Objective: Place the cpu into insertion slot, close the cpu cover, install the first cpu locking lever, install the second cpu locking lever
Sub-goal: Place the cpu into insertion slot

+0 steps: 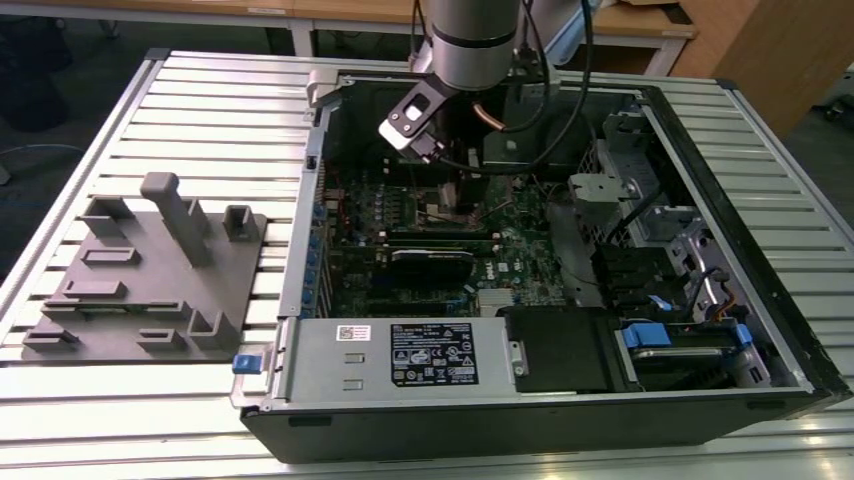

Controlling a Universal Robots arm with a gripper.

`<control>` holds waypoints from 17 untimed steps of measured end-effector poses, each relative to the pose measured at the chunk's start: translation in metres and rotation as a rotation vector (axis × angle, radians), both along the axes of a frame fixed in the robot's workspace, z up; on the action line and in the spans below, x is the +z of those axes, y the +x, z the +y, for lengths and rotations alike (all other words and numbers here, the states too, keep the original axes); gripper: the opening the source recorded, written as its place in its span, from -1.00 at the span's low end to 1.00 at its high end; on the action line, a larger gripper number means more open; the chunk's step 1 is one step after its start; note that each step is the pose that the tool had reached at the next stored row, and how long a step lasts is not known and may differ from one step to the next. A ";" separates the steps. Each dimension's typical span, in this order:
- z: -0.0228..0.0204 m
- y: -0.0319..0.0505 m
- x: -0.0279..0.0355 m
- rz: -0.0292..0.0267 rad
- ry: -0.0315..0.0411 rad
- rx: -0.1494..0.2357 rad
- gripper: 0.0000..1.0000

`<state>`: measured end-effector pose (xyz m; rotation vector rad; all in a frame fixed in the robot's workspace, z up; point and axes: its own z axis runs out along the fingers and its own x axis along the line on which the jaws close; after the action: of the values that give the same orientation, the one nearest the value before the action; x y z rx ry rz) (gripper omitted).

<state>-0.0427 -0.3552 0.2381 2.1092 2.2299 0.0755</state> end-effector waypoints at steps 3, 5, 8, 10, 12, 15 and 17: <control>0.0000 0.0001 -0.0010 0.0002 -0.0089 0.000 0.08; 0.0000 0.0001 -0.0022 -0.0001 -0.0085 0.000 0.08; 0.0000 -0.0002 -0.0048 0.0001 -0.0087 0.000 0.08; 0.0000 -0.0003 -0.0069 0.0001 -0.0090 0.000 0.08; 0.0000 -0.0005 -0.0087 0.0000 -0.0090 0.000 0.08; 0.0000 -0.0005 -0.0107 0.0000 -0.0096 0.000 0.08; 0.0000 -0.0005 -0.0125 0.0000 -0.0101 0.000 0.08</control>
<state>-0.0433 -0.3552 0.2255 2.1040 2.2257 0.0640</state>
